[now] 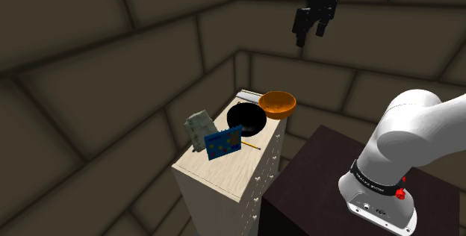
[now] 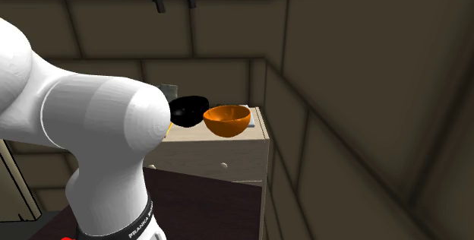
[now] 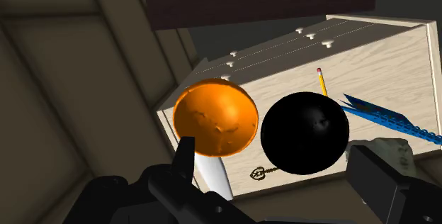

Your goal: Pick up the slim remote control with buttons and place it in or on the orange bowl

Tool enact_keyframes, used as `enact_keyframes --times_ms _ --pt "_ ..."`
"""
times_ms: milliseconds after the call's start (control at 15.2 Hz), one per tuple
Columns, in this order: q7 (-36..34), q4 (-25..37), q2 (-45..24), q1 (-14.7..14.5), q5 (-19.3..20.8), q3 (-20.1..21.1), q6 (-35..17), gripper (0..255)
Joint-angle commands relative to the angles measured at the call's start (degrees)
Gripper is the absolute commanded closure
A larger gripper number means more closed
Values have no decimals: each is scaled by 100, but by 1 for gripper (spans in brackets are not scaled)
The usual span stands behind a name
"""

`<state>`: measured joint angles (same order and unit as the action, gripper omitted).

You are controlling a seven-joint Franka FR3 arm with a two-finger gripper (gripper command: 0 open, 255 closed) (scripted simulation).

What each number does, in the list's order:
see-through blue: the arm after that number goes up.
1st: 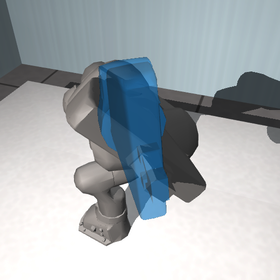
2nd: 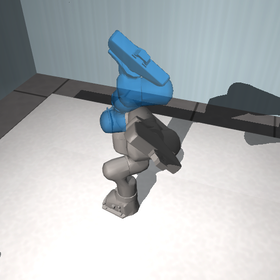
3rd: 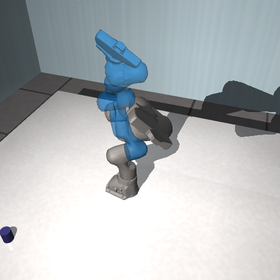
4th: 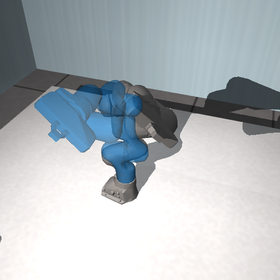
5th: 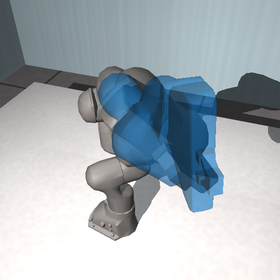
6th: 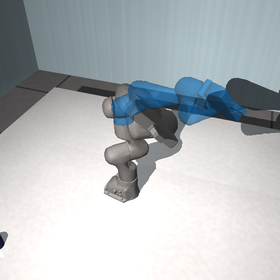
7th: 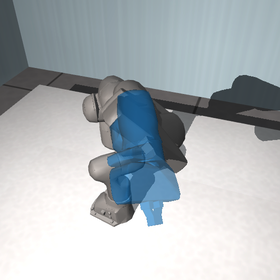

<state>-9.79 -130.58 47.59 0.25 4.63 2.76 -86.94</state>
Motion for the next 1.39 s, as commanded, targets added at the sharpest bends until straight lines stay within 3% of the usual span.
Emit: enact_keyframes --times_ms 0,660,1320 --pt "0 0 0 0 0 0 0 0" --pt "946 -645 -1199 -32 278 -720 -1794 0" --pt "1962 -466 -3099 -120 213 -1331 -3435 0"
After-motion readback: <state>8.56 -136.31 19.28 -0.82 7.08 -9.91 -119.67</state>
